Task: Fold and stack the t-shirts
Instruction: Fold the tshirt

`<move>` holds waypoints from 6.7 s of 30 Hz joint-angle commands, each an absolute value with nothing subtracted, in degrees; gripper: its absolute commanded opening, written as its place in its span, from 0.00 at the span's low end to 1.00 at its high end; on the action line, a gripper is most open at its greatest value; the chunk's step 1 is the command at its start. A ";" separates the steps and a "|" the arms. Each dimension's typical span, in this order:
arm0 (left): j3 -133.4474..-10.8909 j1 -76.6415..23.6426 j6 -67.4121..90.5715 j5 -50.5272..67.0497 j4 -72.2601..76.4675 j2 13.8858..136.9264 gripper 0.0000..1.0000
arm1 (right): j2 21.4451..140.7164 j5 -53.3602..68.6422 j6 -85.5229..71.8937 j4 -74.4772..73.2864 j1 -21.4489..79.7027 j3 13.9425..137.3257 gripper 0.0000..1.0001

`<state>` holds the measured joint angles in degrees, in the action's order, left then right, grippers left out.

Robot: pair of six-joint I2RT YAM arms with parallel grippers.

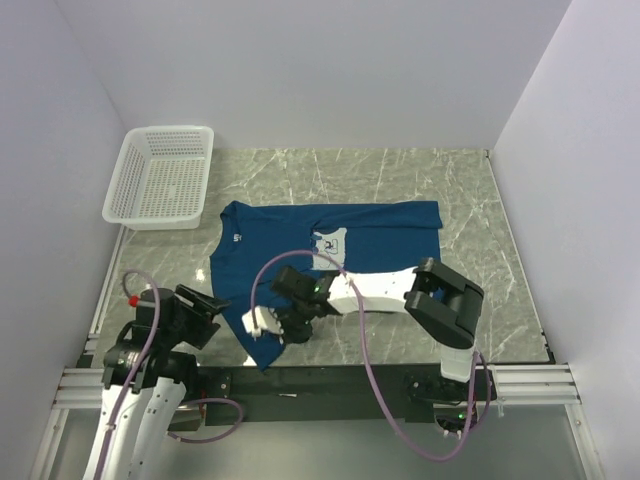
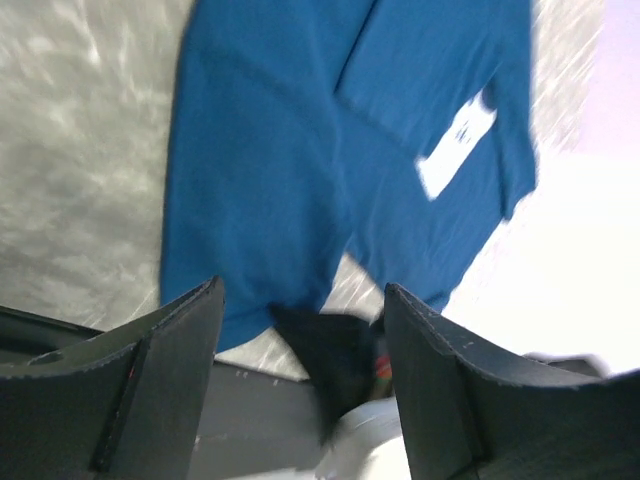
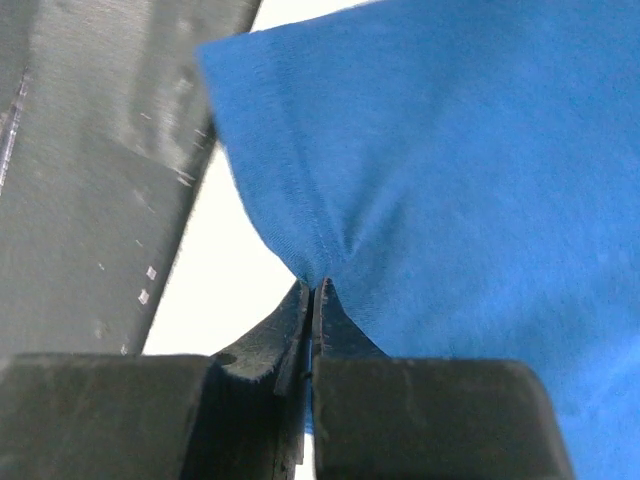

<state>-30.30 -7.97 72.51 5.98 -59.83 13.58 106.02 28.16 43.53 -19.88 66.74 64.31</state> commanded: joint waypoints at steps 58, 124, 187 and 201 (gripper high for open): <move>-9.67 -17.84 100.98 20.66 -30.15 12.39 0.58 | 114.87 54.41 -16.00 5.71 43.59 71.46 0.00; -6.24 -26.28 107.67 8.53 -21.18 14.77 0.01 | 113.82 55.28 -14.51 5.54 42.19 69.87 0.02; -9.23 -26.19 108.37 11.34 -24.52 16.70 0.56 | 102.74 31.02 44.65 -11.34 58.10 69.17 0.00; -7.64 -26.19 108.02 10.72 -14.51 25.39 0.30 | 101.86 32.08 44.65 -11.34 58.10 68.03 0.00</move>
<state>-7.64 -26.09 107.28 11.22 -20.16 22.83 104.68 30.89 44.82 -12.86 57.98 68.27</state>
